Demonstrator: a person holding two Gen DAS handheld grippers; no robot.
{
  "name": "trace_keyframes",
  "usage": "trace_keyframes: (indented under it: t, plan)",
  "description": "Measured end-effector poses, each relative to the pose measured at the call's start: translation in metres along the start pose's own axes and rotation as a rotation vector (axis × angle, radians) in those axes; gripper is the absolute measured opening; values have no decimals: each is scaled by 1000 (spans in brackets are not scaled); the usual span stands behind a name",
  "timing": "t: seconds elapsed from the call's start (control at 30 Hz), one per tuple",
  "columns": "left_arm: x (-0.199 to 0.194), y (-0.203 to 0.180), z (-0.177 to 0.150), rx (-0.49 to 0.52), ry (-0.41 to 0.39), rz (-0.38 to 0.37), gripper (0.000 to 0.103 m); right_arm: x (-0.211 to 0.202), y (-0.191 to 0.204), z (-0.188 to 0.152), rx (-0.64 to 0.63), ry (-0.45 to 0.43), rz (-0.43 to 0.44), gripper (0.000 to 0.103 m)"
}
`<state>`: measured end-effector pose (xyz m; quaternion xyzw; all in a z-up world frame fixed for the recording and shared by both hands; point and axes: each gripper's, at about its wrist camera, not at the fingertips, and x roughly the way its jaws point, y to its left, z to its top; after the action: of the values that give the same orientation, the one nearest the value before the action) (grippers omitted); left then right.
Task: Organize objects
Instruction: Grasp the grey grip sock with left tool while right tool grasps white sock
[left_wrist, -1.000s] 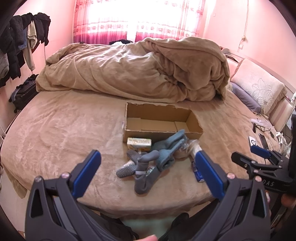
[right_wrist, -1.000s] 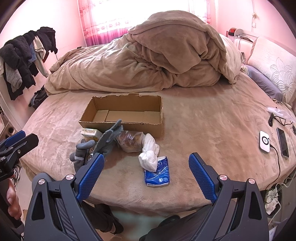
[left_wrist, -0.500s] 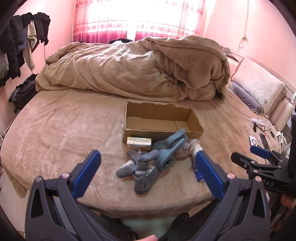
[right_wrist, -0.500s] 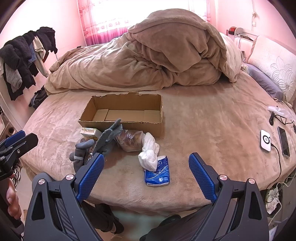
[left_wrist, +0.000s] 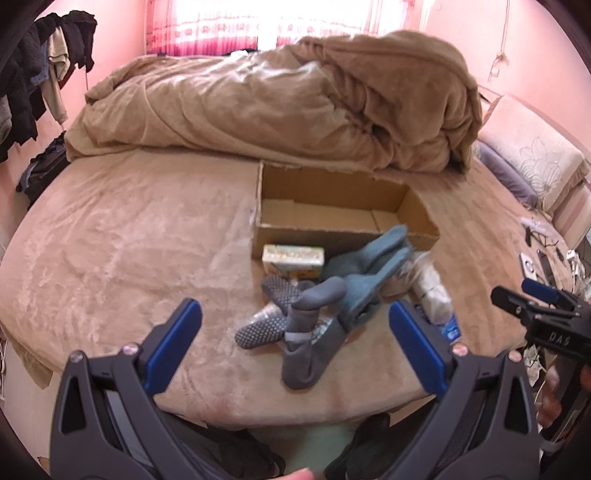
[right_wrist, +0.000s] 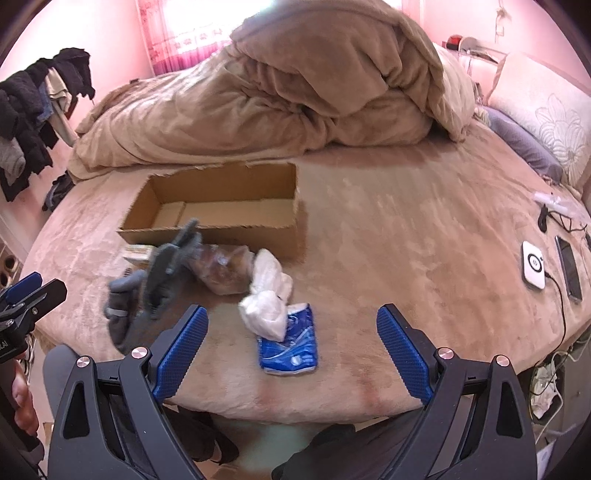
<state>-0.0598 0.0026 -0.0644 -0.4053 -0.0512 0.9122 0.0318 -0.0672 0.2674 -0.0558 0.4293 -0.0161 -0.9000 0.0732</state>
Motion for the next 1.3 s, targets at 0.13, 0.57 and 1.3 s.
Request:
trace_keyframes:
  t: [0.13,0.57,1.3]
  plan:
    - [28,2,-6,6,43,3,102,22,-9,-5,13,44,-13,95]
    - [85,9,-26,-11,153,-58,81,79,-23,-21,46,164,12,85]
    - [73,16,-26,-45,127,-130,27,95,-2,-7,5,124,140,33]
